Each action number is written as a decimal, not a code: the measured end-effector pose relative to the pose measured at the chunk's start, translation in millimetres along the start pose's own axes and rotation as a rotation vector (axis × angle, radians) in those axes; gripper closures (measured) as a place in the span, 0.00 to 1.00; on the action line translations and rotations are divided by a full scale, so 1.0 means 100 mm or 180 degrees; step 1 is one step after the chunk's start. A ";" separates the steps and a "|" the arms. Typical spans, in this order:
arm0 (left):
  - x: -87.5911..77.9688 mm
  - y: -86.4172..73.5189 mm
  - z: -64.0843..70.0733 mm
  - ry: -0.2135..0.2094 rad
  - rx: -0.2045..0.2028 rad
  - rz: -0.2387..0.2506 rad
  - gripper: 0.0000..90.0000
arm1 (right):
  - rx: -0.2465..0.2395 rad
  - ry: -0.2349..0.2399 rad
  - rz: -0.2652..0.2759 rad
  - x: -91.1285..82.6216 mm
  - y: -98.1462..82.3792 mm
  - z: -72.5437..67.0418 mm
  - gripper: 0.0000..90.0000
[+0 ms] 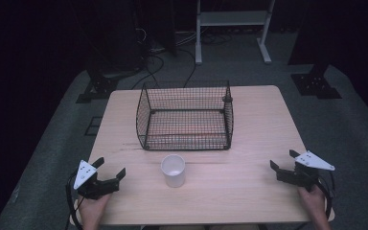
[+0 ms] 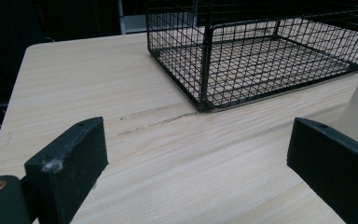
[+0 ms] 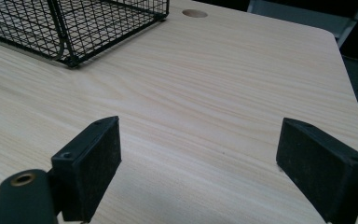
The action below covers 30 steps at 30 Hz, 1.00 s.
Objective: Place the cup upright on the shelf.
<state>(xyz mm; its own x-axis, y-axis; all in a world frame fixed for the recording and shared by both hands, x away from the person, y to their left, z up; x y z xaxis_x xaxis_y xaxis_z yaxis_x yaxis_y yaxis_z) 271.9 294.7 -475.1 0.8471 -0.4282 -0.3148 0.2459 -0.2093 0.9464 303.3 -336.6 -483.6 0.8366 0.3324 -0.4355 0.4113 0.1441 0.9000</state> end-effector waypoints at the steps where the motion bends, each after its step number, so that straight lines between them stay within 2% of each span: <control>1: 0.01 -0.01 0.00 -0.0005 0.0017 -0.0028 0.05 | -0.0003 0.0006 0.0000 0.00 0.00 0.00 0.15; 4: 0.05 -0.02 0.00 -0.0054 0.0031 -0.0114 0.05 | -0.0011 0.0012 0.0007 0.00 0.00 0.00 0.15; 7: 0.05 -0.02 0.01 -0.0088 0.0034 -0.0116 0.05 | -0.0007 0.0007 0.0005 0.00 0.00 0.00 0.15; 9: 0.05 0.00 0.04 -0.0174 0.0064 -0.0077 0.05 | -0.0005 -0.0002 0.0008 0.00 0.00 0.00 0.15; 13: 0.05 0.04 0.09 -0.0237 0.0124 0.0001 0.03 | -0.0009 -0.0001 0.0005 0.00 0.00 0.00 0.15; 17: 0.05 0.05 0.11 -0.0270 0.0145 0.0003 0.03 | -0.0017 -0.0009 0.0006 0.00 0.00 0.00 0.15; 23: 0.06 0.08 0.18 -0.0344 0.0285 -0.0040 0.03 | 0.0003 -0.0016 -0.0004 0.00 0.00 0.00 0.15; 25: 0.06 0.09 0.19 -0.0373 0.0284 -0.0042 0.03 | 0.0001 -0.0018 -0.0005 0.00 0.00 0.00 0.15; 27: 0.07 0.11 0.21 -0.0424 0.0293 -0.0065 0.03 | -0.0010 -0.0014 -0.0009 0.01 0.00 0.00 0.15; 29: 0.08 0.13 0.25 -0.0455 0.0359 -0.0090 0.03 | -0.0016 -0.0018 -0.0010 0.01 0.00 0.00 0.15; 30: 0.08 0.15 0.26 -0.0523 0.0374 -0.0110 0.03 | -0.0018 -0.0022 -0.0010 0.01 0.00 -0.01 0.15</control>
<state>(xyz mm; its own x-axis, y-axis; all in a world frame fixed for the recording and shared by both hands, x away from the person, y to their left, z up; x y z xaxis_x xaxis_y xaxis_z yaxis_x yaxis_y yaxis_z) 270.2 265.3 -465.8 0.7484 -0.5547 -0.3636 0.2087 -0.3234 0.9229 303.8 -335.8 -483.7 0.8377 0.3255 -0.4385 0.4119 0.1504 0.8987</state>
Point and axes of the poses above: each handheld gripper's, and its own axes: x roughly forward along the jaws, y roughly out of its top, z roughly to its right, the point moved 1 cm from there along x, roughly forward along the jaws, and after that the axes turned 6 degrees about x, right-handed, at the moved point
